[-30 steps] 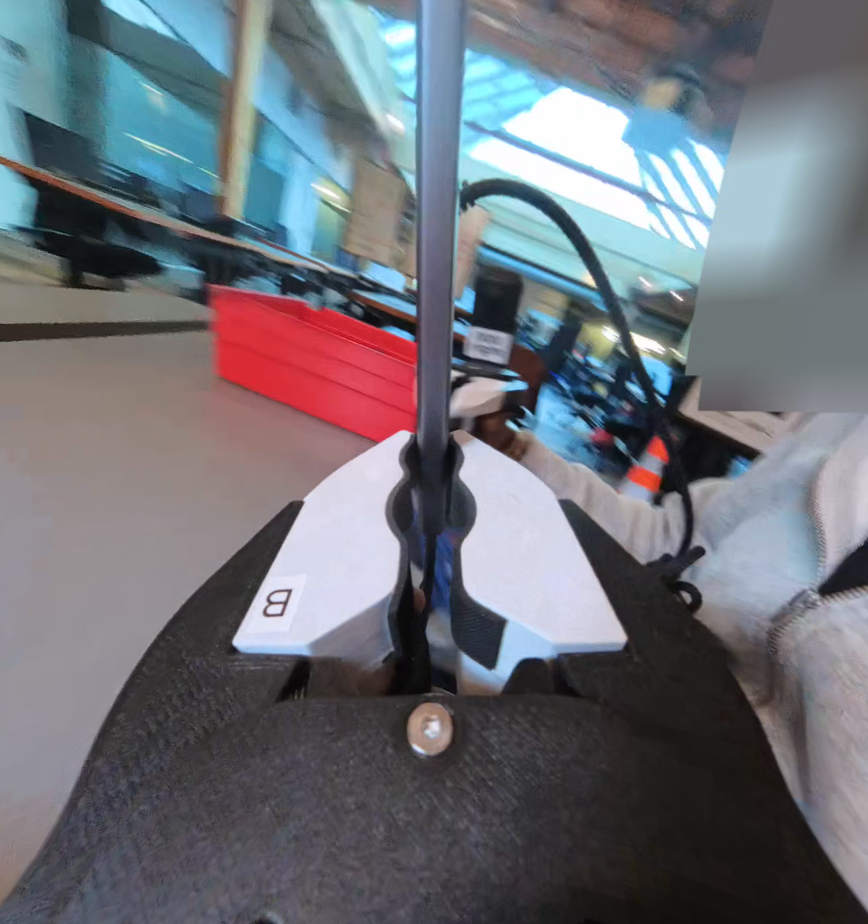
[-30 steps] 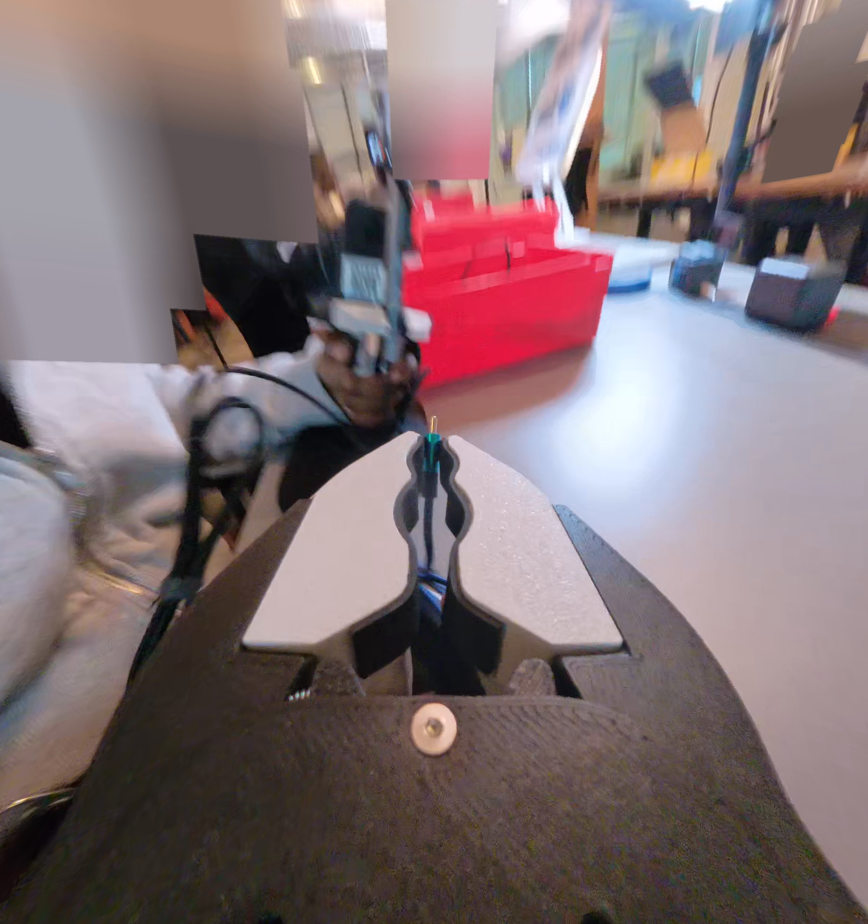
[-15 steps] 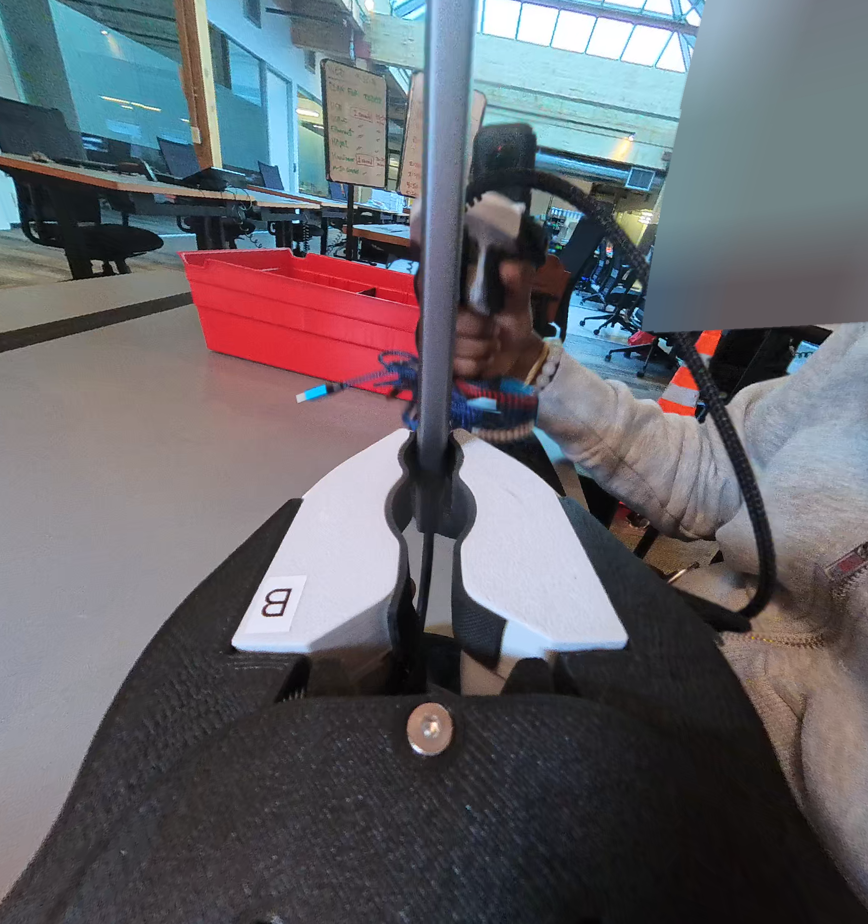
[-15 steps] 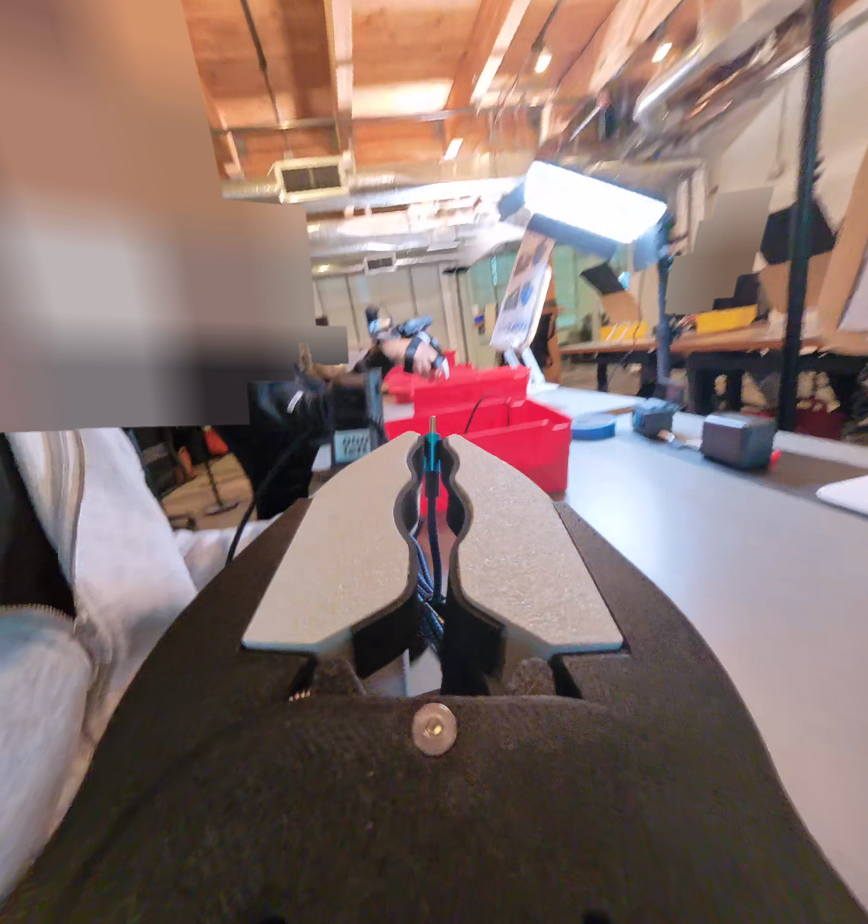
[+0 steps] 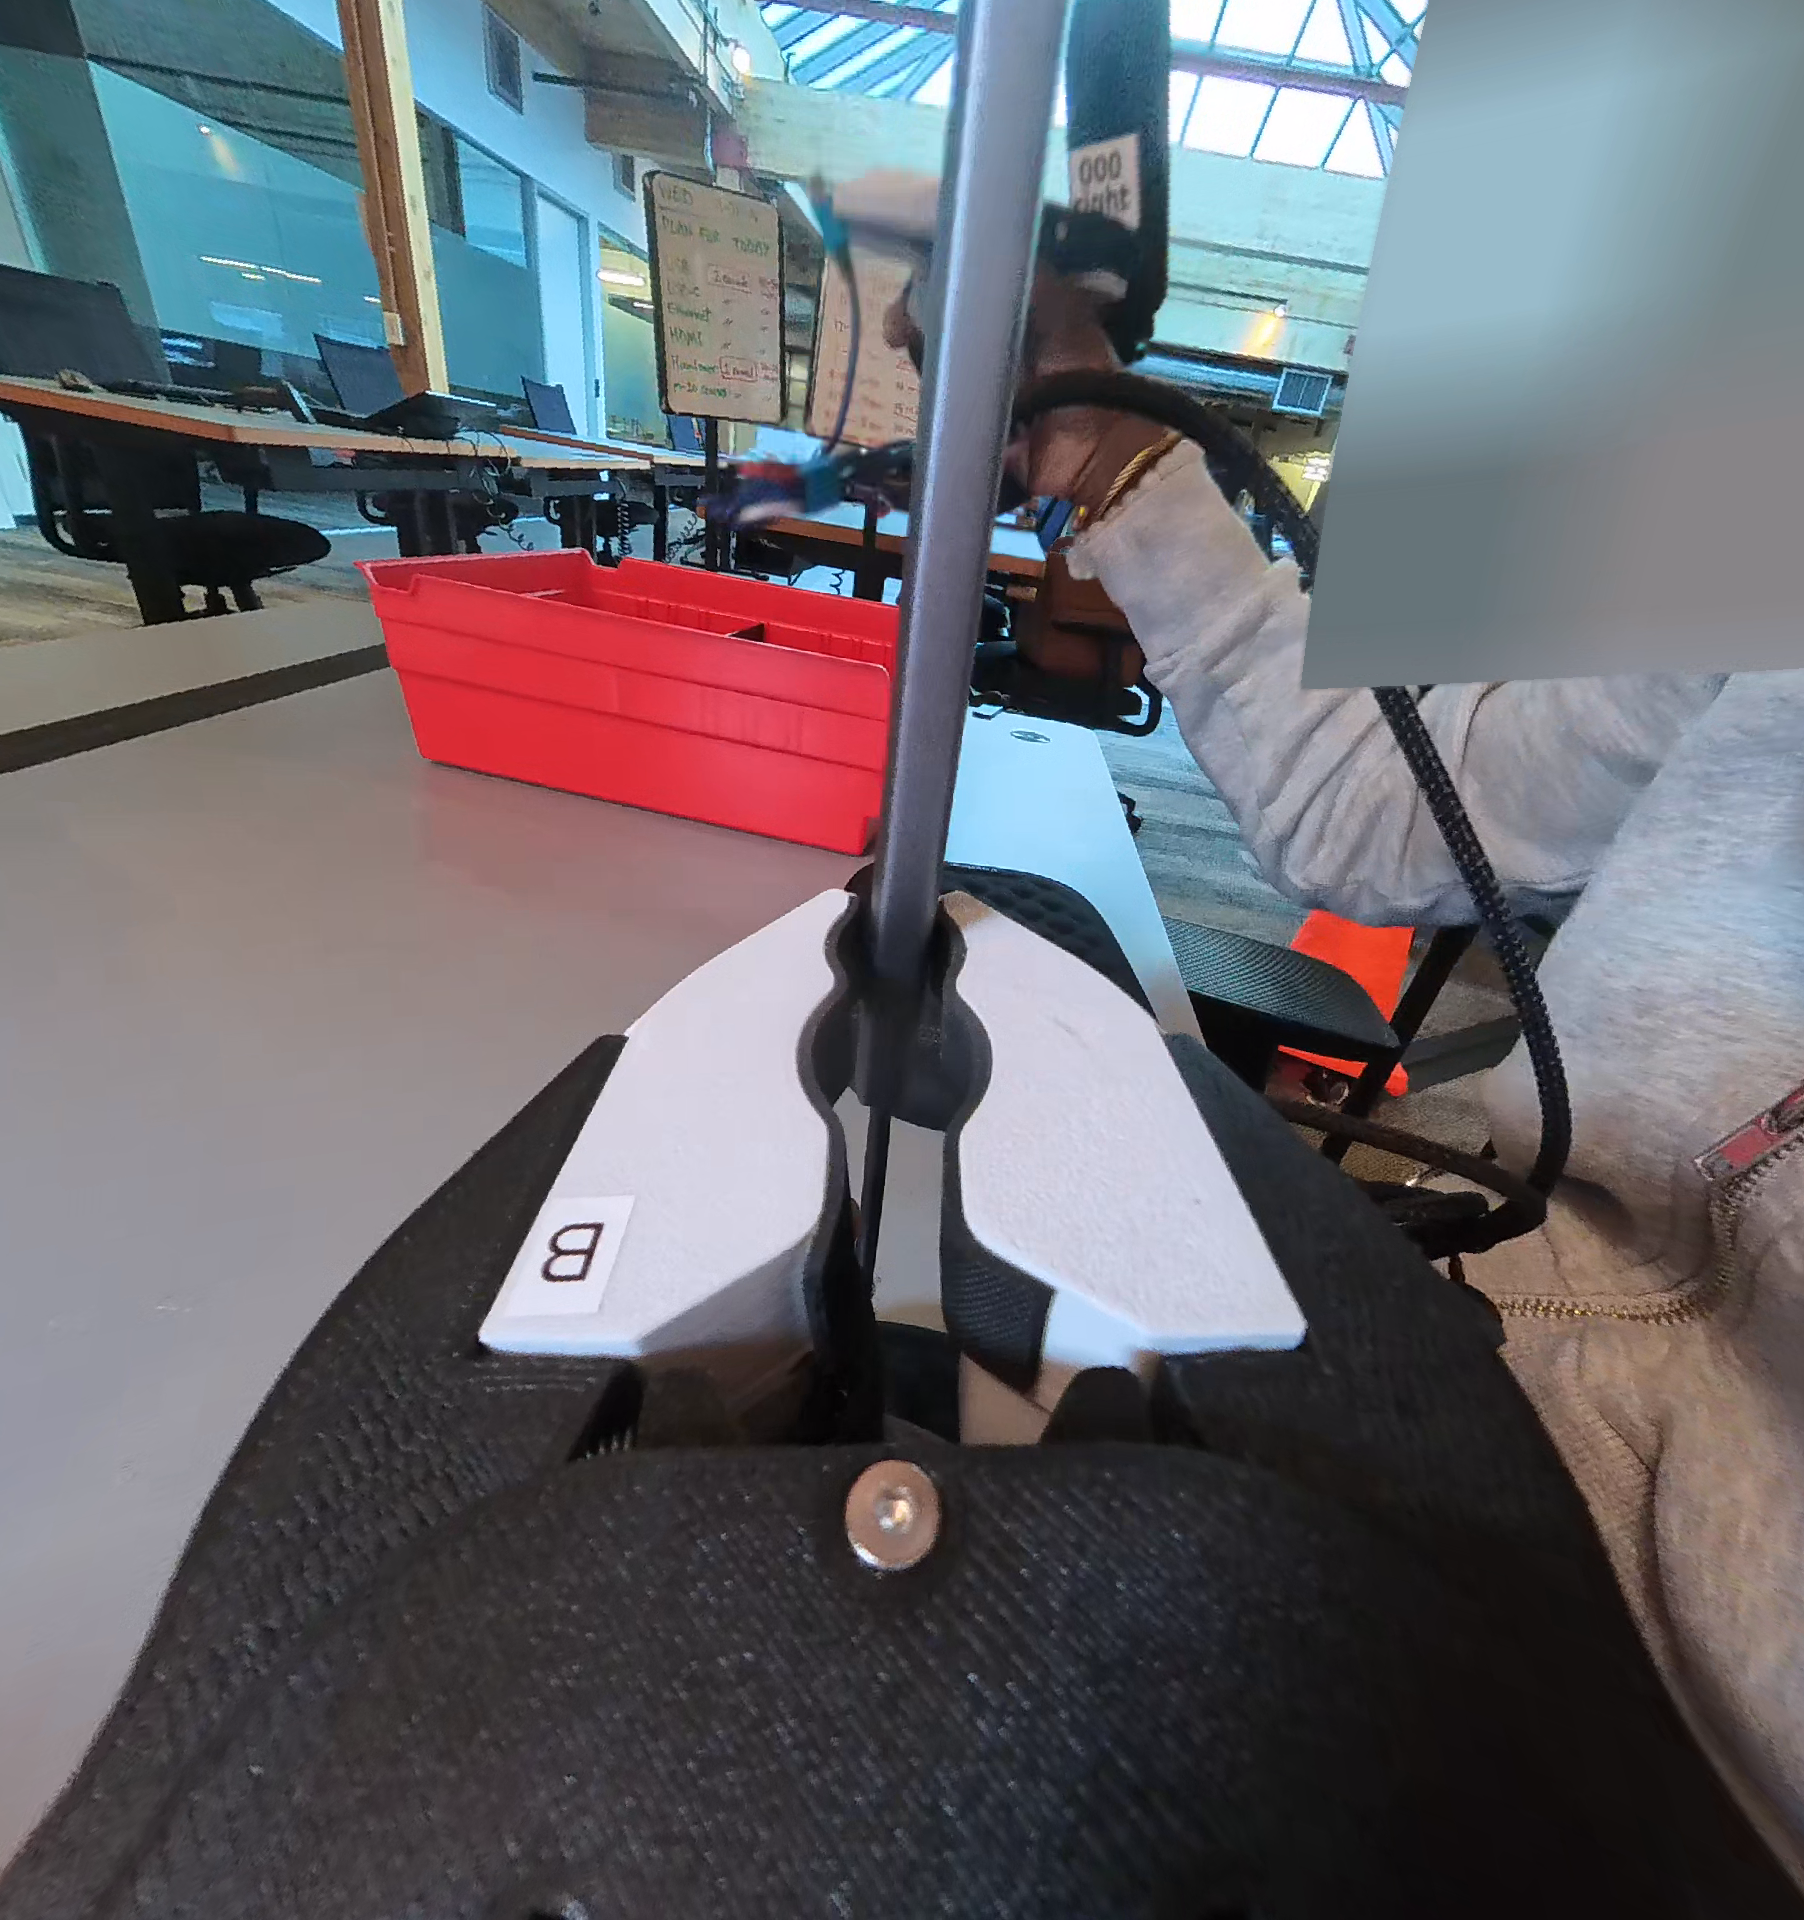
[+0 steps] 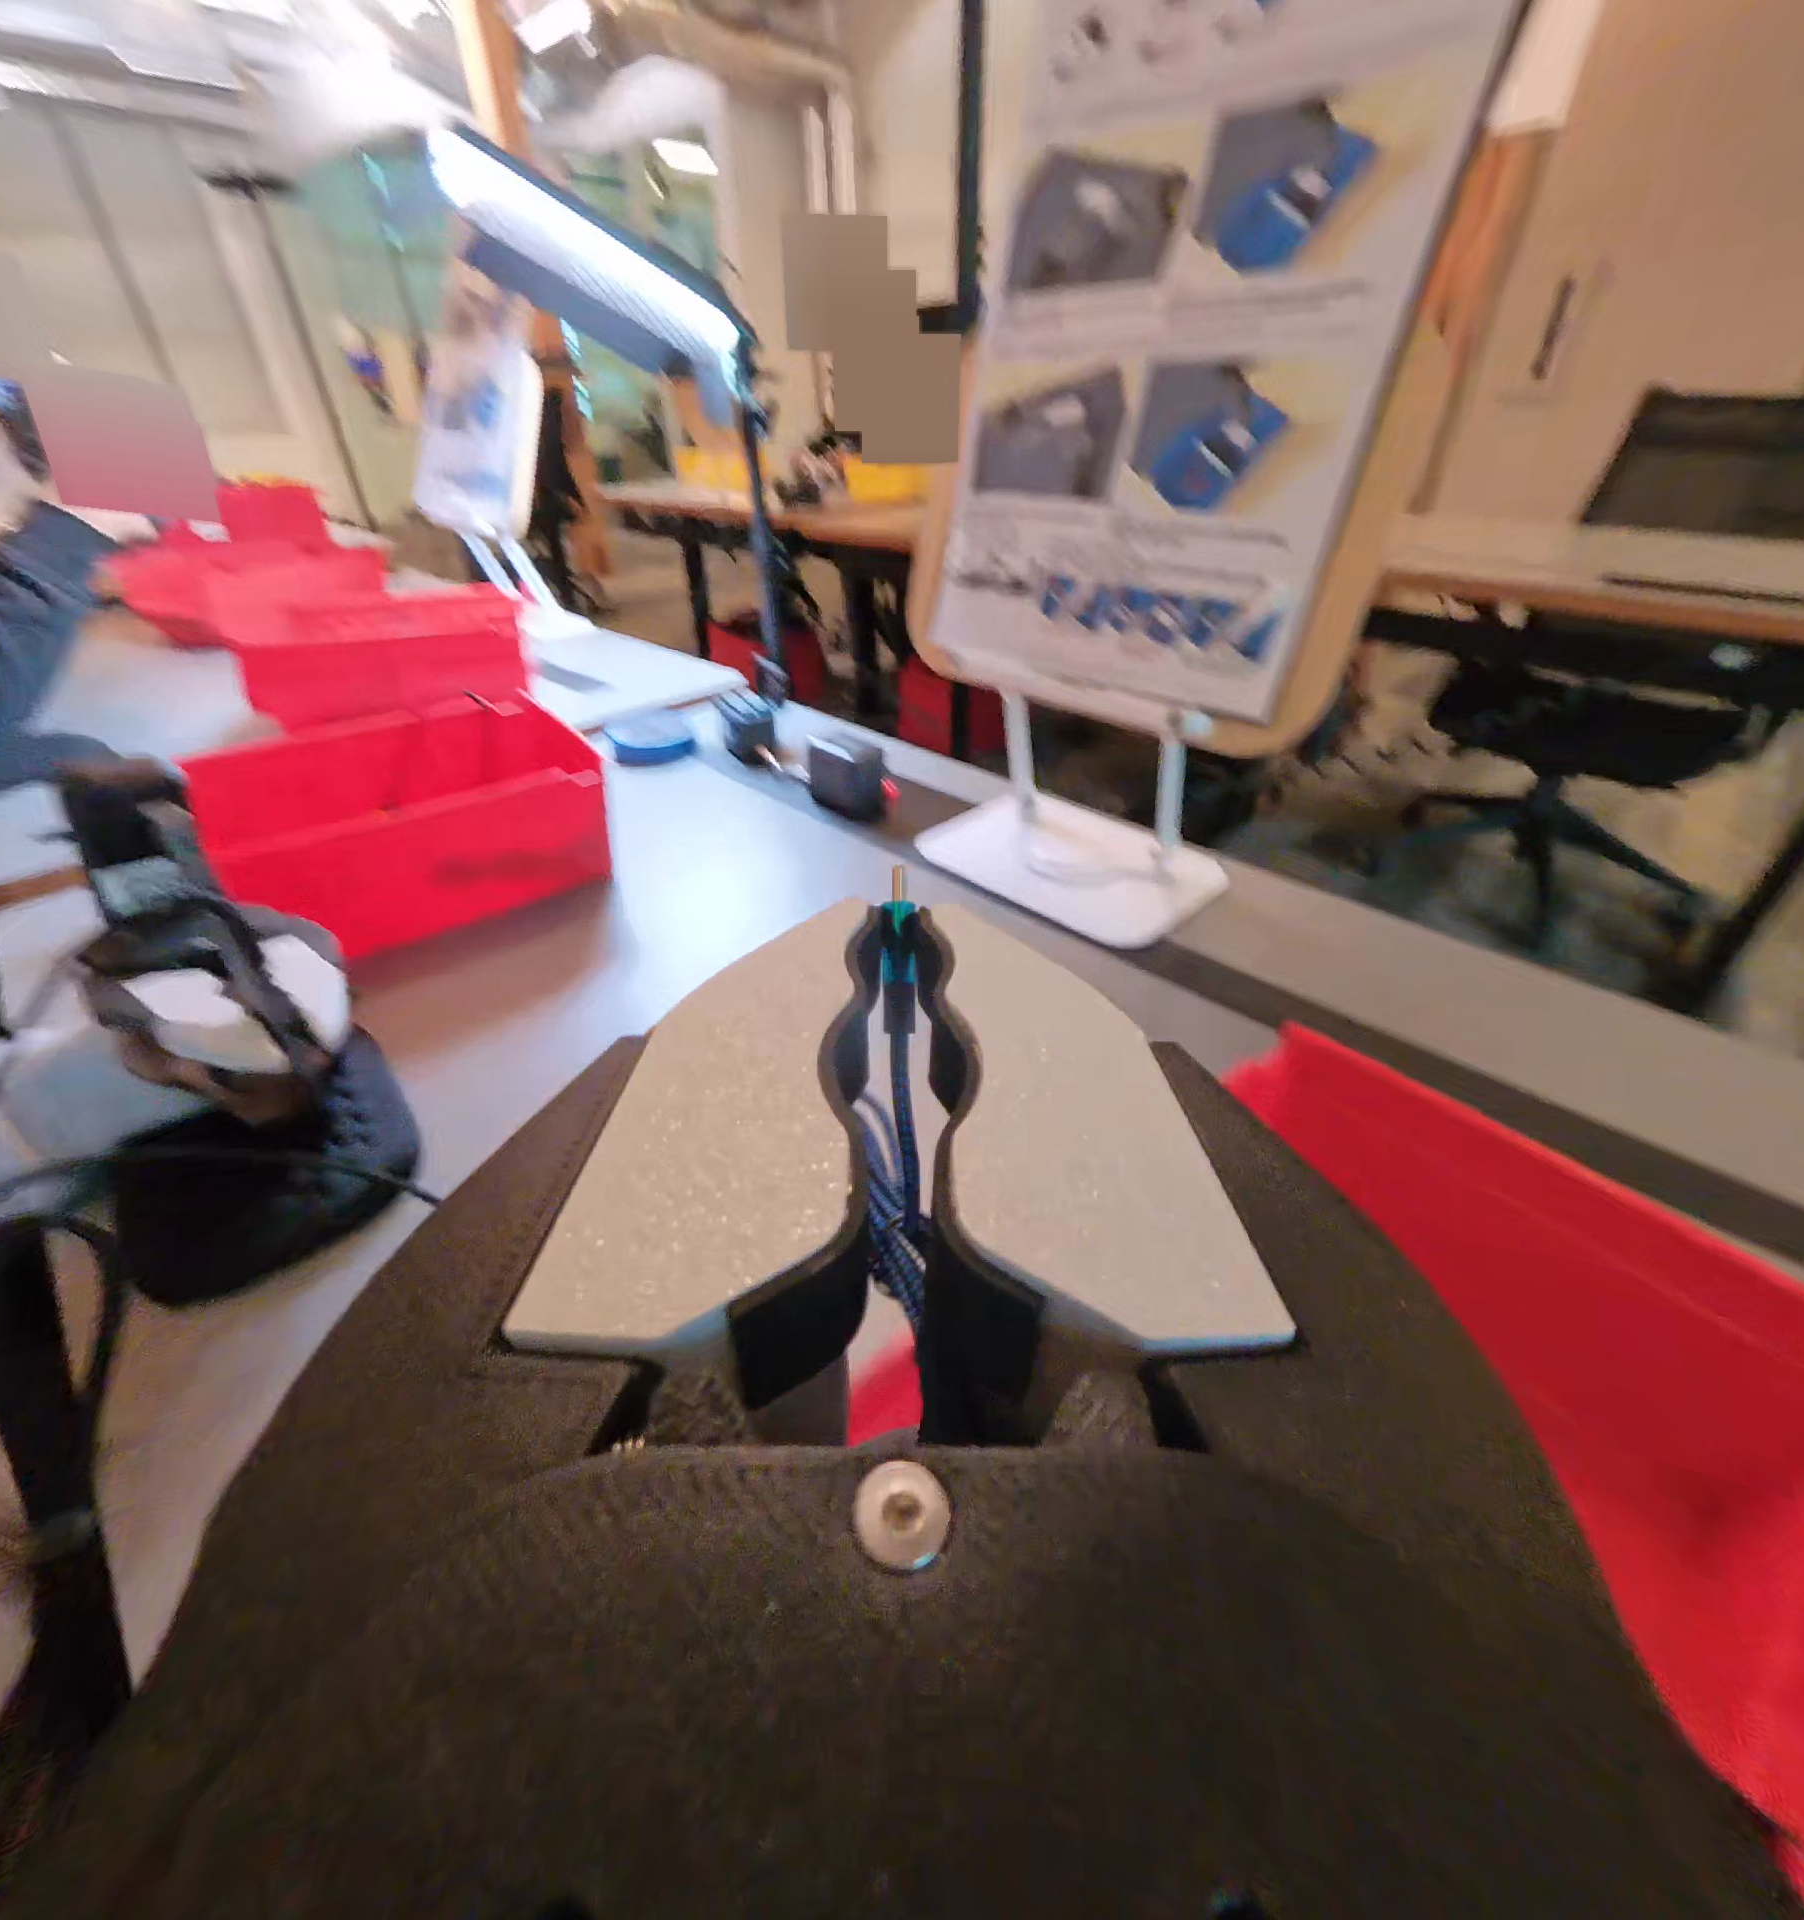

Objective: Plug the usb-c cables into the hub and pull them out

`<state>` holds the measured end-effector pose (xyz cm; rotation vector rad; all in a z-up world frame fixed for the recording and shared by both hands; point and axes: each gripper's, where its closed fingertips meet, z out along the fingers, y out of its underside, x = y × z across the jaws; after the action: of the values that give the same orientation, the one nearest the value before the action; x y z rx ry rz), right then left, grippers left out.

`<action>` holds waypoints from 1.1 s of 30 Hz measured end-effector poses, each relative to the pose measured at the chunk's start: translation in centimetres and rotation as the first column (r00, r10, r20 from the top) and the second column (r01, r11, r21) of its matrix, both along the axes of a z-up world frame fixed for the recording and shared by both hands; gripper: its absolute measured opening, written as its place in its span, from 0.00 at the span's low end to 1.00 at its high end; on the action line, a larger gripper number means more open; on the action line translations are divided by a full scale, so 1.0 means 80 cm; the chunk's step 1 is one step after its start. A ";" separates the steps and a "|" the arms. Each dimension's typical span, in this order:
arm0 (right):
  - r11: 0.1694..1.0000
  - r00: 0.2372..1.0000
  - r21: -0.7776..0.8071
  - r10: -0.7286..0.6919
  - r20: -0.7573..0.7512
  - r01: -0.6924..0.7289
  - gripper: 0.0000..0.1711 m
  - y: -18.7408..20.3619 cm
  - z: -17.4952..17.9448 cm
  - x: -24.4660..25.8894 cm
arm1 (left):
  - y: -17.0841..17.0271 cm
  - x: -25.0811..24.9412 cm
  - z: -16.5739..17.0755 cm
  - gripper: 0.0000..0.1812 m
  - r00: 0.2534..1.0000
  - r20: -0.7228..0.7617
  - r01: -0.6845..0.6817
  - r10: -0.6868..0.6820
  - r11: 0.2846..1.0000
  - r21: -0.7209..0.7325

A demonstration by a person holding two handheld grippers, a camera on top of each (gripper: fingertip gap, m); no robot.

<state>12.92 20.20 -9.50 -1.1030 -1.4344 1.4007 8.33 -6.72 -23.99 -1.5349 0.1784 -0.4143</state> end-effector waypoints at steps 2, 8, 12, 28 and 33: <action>0.998 0.993 0.027 -0.058 0.099 0.056 0.03 0.034 -0.033 0.004 | 0.000 0.000 0.000 0.07 1.000 0.000 0.000 0.000 1.000 0.001; 0.996 0.951 0.089 -0.016 0.309 -0.012 0.03 0.077 -0.113 0.017 | 0.000 0.000 0.000 0.07 1.000 0.011 0.007 -0.007 1.000 0.001; 0.981 0.904 0.186 -0.029 0.427 -0.056 0.03 0.094 -0.145 0.031 | -0.001 0.000 0.001 0.07 1.000 0.014 0.011 -0.011 1.000 0.006; 0.961 0.826 0.262 -0.071 0.559 -0.094 0.04 0.094 -0.197 0.037 | -0.001 0.000 0.002 0.07 1.000 0.015 0.011 -0.012 1.000 0.009; 0.977 0.899 0.196 -0.005 0.438 -0.089 0.03 0.079 -0.165 0.022 | -0.001 0.000 0.002 0.07 1.000 0.016 0.012 -0.012 1.000 0.008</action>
<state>14.68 26.49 -22.68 -1.3053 -1.8882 1.0314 8.30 -6.79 -23.87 -1.5226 0.1770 -0.4344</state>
